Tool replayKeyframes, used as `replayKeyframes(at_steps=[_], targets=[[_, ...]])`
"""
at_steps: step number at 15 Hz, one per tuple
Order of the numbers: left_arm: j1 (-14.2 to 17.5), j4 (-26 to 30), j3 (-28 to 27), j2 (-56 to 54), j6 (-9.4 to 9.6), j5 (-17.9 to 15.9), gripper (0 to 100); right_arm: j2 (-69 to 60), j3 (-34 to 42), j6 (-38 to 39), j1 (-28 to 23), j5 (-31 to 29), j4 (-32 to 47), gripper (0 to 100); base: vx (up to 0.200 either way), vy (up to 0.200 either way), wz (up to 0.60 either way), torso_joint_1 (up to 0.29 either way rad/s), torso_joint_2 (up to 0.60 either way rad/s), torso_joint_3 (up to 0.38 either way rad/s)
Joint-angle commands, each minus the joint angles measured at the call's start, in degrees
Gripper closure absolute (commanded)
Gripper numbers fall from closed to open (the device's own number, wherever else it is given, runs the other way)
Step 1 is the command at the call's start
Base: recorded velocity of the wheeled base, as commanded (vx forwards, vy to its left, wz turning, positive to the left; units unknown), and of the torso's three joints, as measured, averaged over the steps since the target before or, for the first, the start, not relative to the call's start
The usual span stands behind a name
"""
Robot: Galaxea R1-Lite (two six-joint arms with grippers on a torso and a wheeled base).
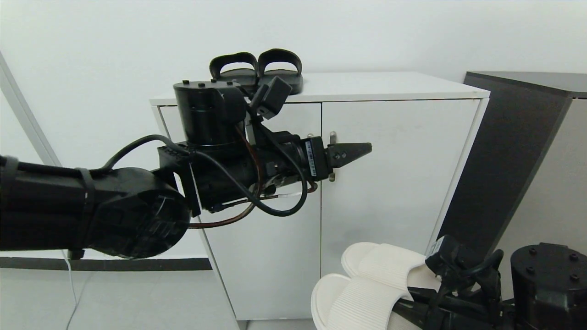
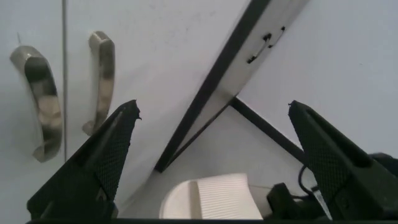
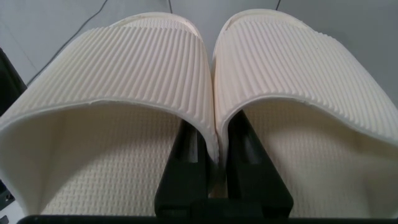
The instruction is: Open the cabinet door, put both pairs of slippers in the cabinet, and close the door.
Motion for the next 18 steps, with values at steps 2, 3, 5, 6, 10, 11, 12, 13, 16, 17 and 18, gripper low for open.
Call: replayKeyframes(at_steps=[2,3,5,6,10,11,12,13,16,17,18], targets=[[0.07,5.45,-5.13,2.46,0.26,3.05,0,-0.04,0.04,0.06,0.09,-0.02,-0.02,100,0.0,0.0,0.0,0.0,0.0,0.0],[0.16,6.06,-5.74,2.55,0.26,3.49,0,-0.04,0.04,0.06,0.09,-0.02,-0.02,100,0.0,0.0,0.0,0.0,0.0,0.0],[0.51,6.33,-7.24,3.51,0.26,4.37,0,0.13,-0.05,0.06,0.01,-0.02,0.06,100,0.0,0.0,0.0,0.0,0.0,0.0],[0.51,6.33,-7.24,3.6,0.26,4.45,0,0.13,-0.05,-0.03,0.01,-0.02,0.06,100,0.0,0.0,0.0,0.0,0.0,0.0],[0.51,7.56,-11.63,7.99,0.26,8.15,0,0.13,-0.05,-0.03,0.09,-0.02,-0.02,100,0.0,0.0,0.0,0.0,0.0,0.0],[0.51,8.0,-12.34,8.61,0.26,8.23,0,0.13,-0.05,-0.11,0.09,-0.11,-0.02,100,0.0,0.0,0.0,0.0,0.0,0.0],[0.51,8.35,-12.95,9.31,0.26,8.23,0,0.13,-0.23,-0.55,0.09,-0.02,-0.02,100,0.0,0.0,0.0,0.0,0.0,0.0],[0.42,8.35,-13.83,10.1,0.26,8.15,0,0.13,-0.23,-0.99,0.27,-0.02,0.06,100,0.0,0.0,0.0,0.0,0.0,0.0],[0.16,8.43,-15.15,11.16,0.26,8.15,0,0.13,0.04,-1.17,0.27,-0.02,0.06,100,0.0,0.0,0.0,0.0,0.0,0.0],[0.07,8.43,-14.97,10.98,0.26,7.88,100,0.13,0.13,-1.17,0.27,0.07,0.06,100,0.0,0.0,0.0,0.0,0.0,0.0],[0.07,8.35,-14.8,10.81,0.17,7.88,100,0.13,0.3,-1.08,0.27,0.07,-0.02,100,0.0,0.0,0.0,0.0,0.0,0.0]])
